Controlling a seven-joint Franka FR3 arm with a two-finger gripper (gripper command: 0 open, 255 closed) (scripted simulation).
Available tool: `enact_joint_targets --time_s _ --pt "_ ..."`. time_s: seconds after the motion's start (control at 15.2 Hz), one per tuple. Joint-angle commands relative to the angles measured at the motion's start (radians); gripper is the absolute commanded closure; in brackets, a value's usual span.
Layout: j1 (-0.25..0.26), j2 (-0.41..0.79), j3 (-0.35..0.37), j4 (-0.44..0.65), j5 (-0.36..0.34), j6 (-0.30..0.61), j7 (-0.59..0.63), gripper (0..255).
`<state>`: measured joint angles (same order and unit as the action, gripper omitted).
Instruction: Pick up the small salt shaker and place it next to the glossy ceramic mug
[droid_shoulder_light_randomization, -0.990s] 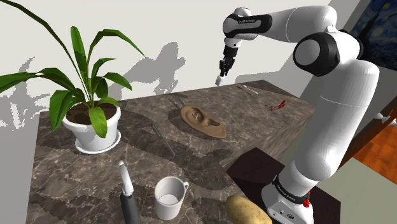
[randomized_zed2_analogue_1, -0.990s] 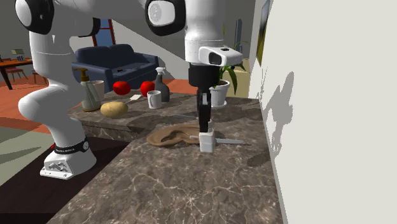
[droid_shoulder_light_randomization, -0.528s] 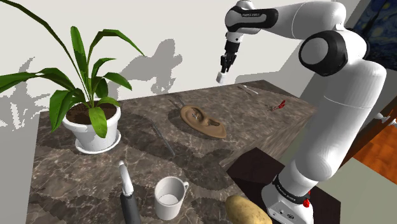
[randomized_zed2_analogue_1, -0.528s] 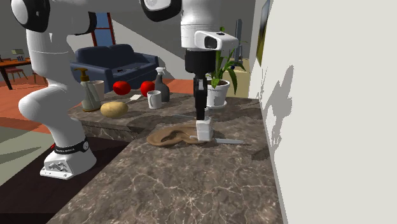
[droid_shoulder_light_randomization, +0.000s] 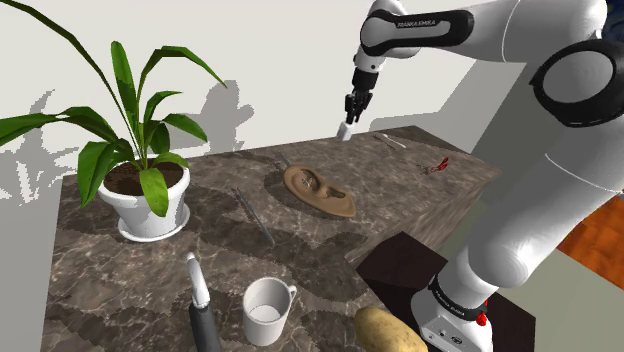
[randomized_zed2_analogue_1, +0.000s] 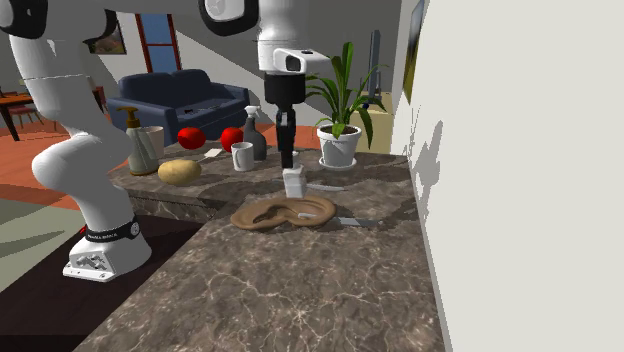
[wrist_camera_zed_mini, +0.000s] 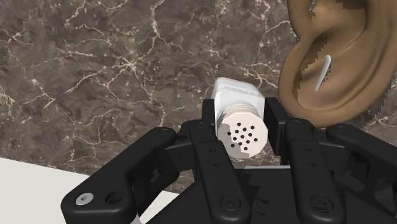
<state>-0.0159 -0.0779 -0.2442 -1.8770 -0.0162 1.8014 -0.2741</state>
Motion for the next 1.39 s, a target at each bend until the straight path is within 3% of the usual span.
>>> enact_joint_targets --time_s 0.0,0.59,1.32 --pt "0.016 -0.062 0.022 -0.067 -0.013 0.007 0.043 255" --pt "0.082 -0.293 0.148 -0.301 -0.017 0.008 0.241 255" --pt "0.179 -0.488 0.332 -0.461 0.066 -0.027 0.484 255"
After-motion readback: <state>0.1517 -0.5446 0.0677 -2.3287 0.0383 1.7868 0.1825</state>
